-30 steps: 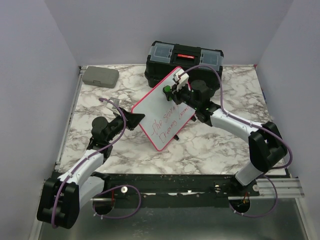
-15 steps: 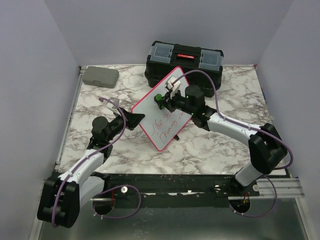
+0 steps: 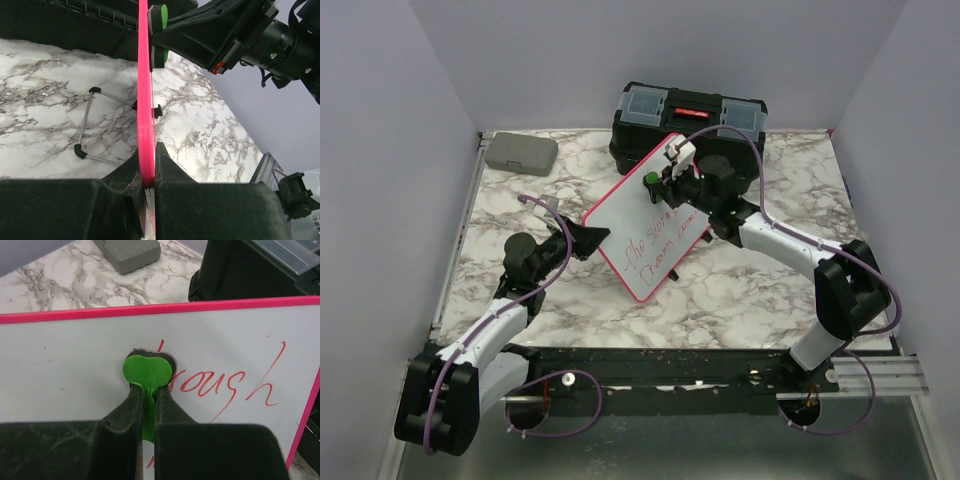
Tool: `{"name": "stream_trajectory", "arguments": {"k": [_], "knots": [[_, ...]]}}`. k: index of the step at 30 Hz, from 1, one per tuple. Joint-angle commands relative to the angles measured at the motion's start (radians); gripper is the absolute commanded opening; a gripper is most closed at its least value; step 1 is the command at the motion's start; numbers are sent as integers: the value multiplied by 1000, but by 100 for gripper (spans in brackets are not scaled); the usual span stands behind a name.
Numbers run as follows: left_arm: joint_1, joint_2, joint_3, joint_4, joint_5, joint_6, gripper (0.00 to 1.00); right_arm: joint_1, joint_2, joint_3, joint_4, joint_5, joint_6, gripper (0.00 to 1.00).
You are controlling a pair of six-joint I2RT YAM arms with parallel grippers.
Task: Erase the whiteboard
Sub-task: Erase the whiteboard at the whiteboard stand.
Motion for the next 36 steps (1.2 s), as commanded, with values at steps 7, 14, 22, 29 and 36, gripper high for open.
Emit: {"name": "stream_trajectory", "arguments": {"k": [7, 14, 22, 29, 36], "knots": [[-25, 2, -4, -14, 174, 61, 0, -3, 76, 171, -77, 76, 57, 1], [-25, 3, 4, -17, 174, 65, 0, 1, 41, -1, -54, -101, 34, 1], [-26, 24, 11, -3, 178, 61, 0, 52, -33, -144, 8, -123, -1, 1], [-26, 15, 3, -12, 179, 65, 0, 46, 11, 24, -26, 32, 4, 1], [-26, -16, 1, -49, 177, 84, 0, 19, 75, 133, -71, 86, 26, 1]]}}
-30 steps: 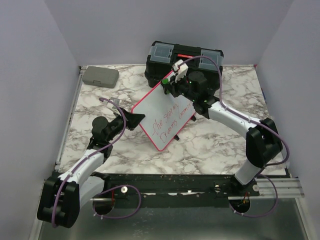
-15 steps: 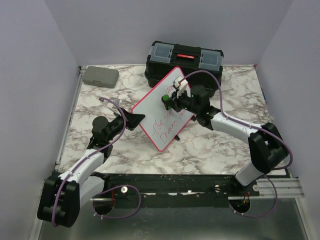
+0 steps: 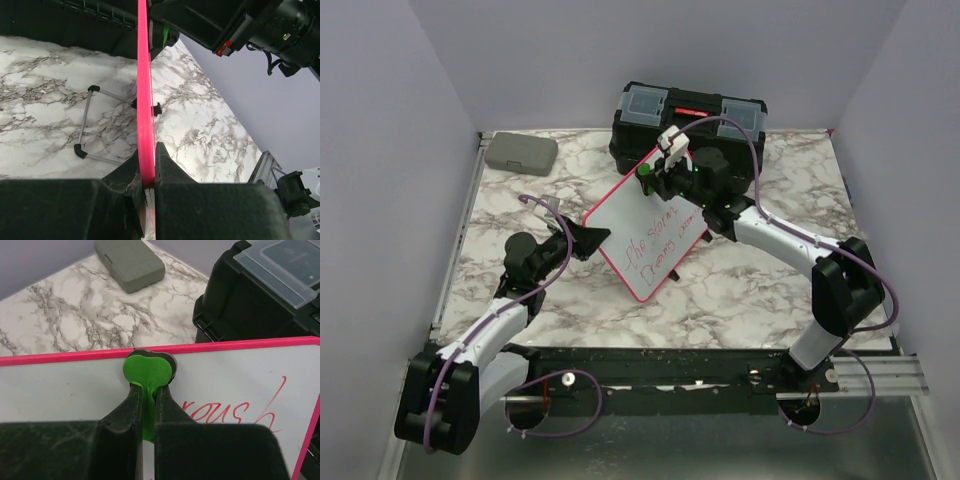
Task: Erase the whiteboard
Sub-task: Erase the whiteboard at the whiteboard stand.
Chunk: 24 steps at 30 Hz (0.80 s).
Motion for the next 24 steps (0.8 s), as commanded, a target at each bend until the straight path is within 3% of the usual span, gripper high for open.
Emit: {"name": "stream_trajectory", "arguments": {"k": [1, 8, 15, 21, 24], "knots": [[-26, -31, 1, -58, 172, 92, 0, -14, 44, 30, -28, 69, 14, 1], [-26, -28, 3, -53, 172, 96, 0, 12, 7, -100, -39, -126, 6, 1], [-26, -1, 14, -31, 173, 85, 0, 109, -43, -143, -6, -209, -22, 1], [-26, -5, 13, -35, 175, 87, 0, 83, -7, -46, -36, -28, 3, 1], [-26, -13, 5, -35, 173, 87, 0, 12, 20, -24, -48, -15, 25, 1]]}}
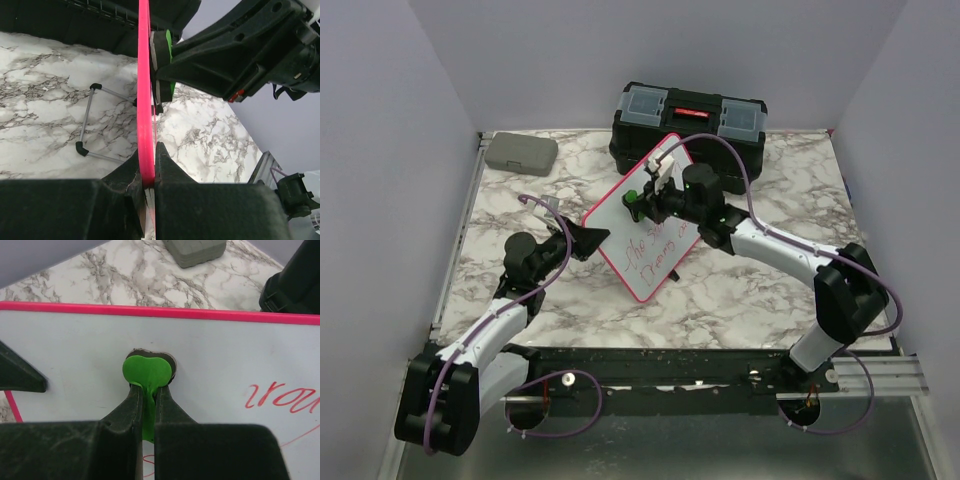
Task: Erase the whiteboard
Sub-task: Erase the whiteboard at the whiteboard stand.
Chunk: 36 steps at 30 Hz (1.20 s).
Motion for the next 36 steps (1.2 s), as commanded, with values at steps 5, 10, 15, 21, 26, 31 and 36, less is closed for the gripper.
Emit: {"name": "stream_trajectory", "arguments": {"k": [5, 10, 15, 21, 26, 31, 36], "knots": [[-28, -5, 0, -16, 176, 89, 0, -116, 65, 16, -23, 77, -9, 1], [-28, -1, 3, -8, 177, 88, 0, -112, 37, -57, -25, -87, -47, 1], [-28, 9, 8, -2, 177, 84, 0, -52, 2, -87, -6, -155, -56, 1], [-28, 3, 8, -11, 176, 86, 0, -38, 8, -5, -14, -91, -19, 1], [-28, -3, 7, -14, 177, 86, 0, -56, 44, 60, -24, 11, -34, 1], [-28, -12, 5, -22, 179, 88, 0, -112, 75, 98, -38, 48, -6, 1], [-28, -20, 1, -28, 179, 94, 0, -142, 53, 54, -38, 23, -21, 1]]}}
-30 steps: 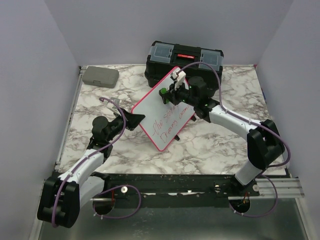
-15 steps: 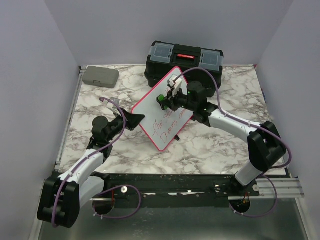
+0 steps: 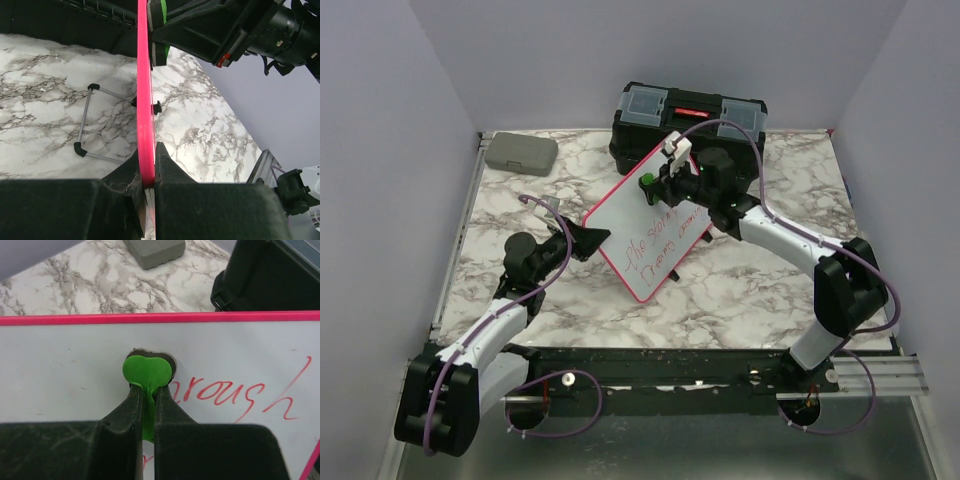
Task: Erase the whiteboard
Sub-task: Erase the whiteboard at the whiteboard stand.
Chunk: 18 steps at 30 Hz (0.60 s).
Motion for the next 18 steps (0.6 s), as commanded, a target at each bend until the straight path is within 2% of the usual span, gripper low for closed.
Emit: {"name": "stream_trajectory", "arguments": {"k": [1, 5, 9, 14, 18], "knots": [[-28, -15, 1, -25, 176, 90, 0, -32, 11, -32, 4, 39, -15, 1], [-28, -6, -1, -11, 176, 86, 0, -29, -25, -105, 8, -94, -20, 1], [-28, 4, 0, -1, 176, 84, 0, 0, -44, -142, 19, -125, -18, 1], [-28, 11, -1, 7, 174, 77, 0, 23, -26, -77, 17, -110, 2, 1], [-28, 7, 0, 5, 173, 75, 0, 23, 8, 23, 6, -29, 16, 1]]}}
